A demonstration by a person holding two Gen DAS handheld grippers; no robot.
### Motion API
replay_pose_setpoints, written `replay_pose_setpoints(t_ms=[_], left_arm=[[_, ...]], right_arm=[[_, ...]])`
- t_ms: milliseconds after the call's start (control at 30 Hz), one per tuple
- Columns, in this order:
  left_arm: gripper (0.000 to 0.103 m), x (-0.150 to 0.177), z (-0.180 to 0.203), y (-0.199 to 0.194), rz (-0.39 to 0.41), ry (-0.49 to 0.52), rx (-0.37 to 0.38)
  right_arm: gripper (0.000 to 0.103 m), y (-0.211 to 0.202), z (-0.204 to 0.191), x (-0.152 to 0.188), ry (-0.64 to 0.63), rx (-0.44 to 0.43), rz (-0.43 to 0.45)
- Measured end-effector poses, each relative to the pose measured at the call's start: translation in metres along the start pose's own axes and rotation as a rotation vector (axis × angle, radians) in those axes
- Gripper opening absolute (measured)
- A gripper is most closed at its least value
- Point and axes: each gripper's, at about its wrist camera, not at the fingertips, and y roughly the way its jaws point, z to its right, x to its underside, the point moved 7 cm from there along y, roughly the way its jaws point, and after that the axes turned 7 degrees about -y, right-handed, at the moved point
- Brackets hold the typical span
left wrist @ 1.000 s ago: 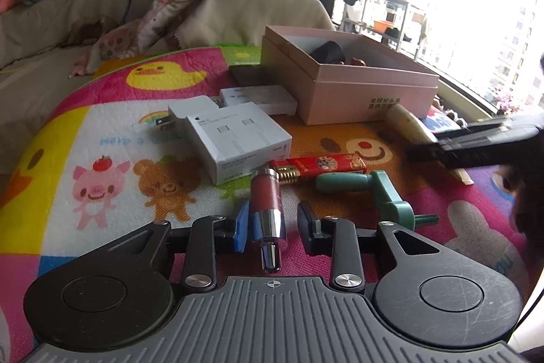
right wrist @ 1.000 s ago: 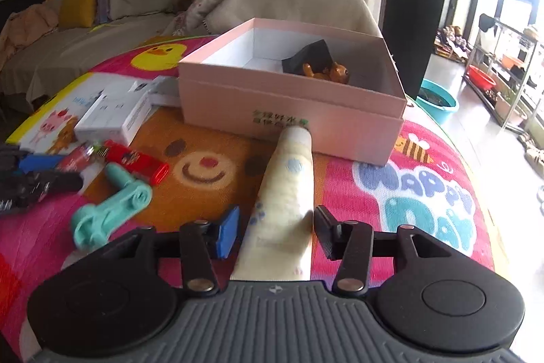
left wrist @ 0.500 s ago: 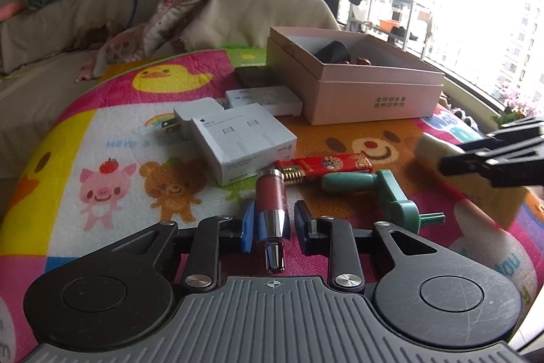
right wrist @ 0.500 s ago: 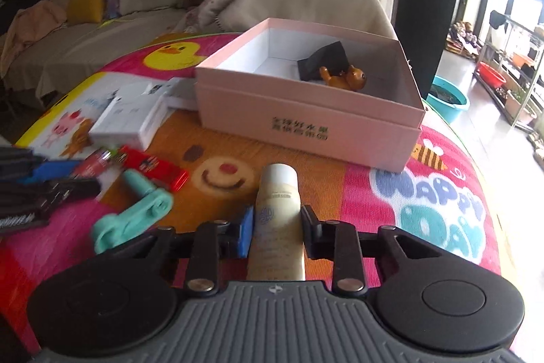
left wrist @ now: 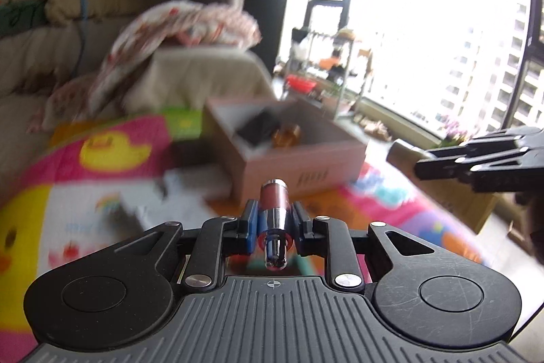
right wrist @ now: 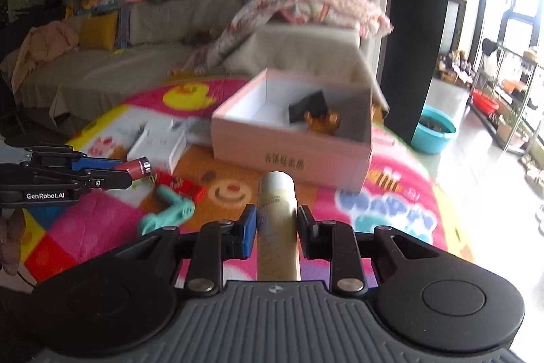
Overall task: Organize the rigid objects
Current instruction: 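Drop red-and-silver tube into pink box with left tool while right tool drops cream tube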
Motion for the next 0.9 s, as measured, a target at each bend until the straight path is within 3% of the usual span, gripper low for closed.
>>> replay_pose_setpoints(t_ms=[200, 300, 333, 367, 400, 500, 567, 633, 700, 767, 900], left_arm=[[0.024, -0.100, 0.018, 0.041, 0.158, -0.032, 0.054], [0.025, -0.129, 0.009, 0.094, 0.091, -0.139, 0.074], [0.025, -0.129, 0.003, 0.111, 0.048, -0.187, 0.076], [0.025, -0.125, -0.003, 0.124, 0.015, -0.217, 0.073], [0.025, -0.118, -0.010, 0.130, -0.003, -0.227, 0.063], [0.025, -0.087, -0.023, 0.122, -0.018, -0.195, 0.039], [0.025, -0.063, -0.029, 0.108, -0.025, -0.192, 0.033], [0.025, -0.038, -0.037, 0.089, -0.038, -0.193, 0.035], [0.025, -0.014, -0.042, 0.070, -0.048, -0.195, 0.028], [0.025, 0.005, -0.049, 0.052, -0.055, -0.184, -0.014], [0.025, 0.029, -0.067, 0.027, -0.062, -0.153, -0.113]], right_arm=[[0.025, 0.013, 0.046, -0.081, 0.019, 0.108, 0.164], [0.026, 0.048, 0.073, -0.120, 0.038, 0.180, 0.183], [0.034, 0.061, 0.080, -0.128, 0.035, 0.200, 0.176], [0.051, 0.073, 0.086, -0.133, 0.034, 0.230, 0.159], [0.057, 0.080, 0.091, -0.134, 0.033, 0.256, 0.150], [0.066, 0.077, 0.093, -0.114, 0.051, 0.254, 0.144], [0.088, 0.067, 0.086, -0.086, 0.084, 0.234, 0.153], [0.090, 0.062, 0.074, -0.053, 0.101, 0.229, 0.139], [0.090, 0.066, 0.054, -0.022, 0.055, 0.166, 0.055], [0.090, 0.068, 0.028, 0.006, 0.007, 0.089, -0.019], [0.090, 0.065, -0.029, 0.034, -0.061, -0.062, -0.078]])
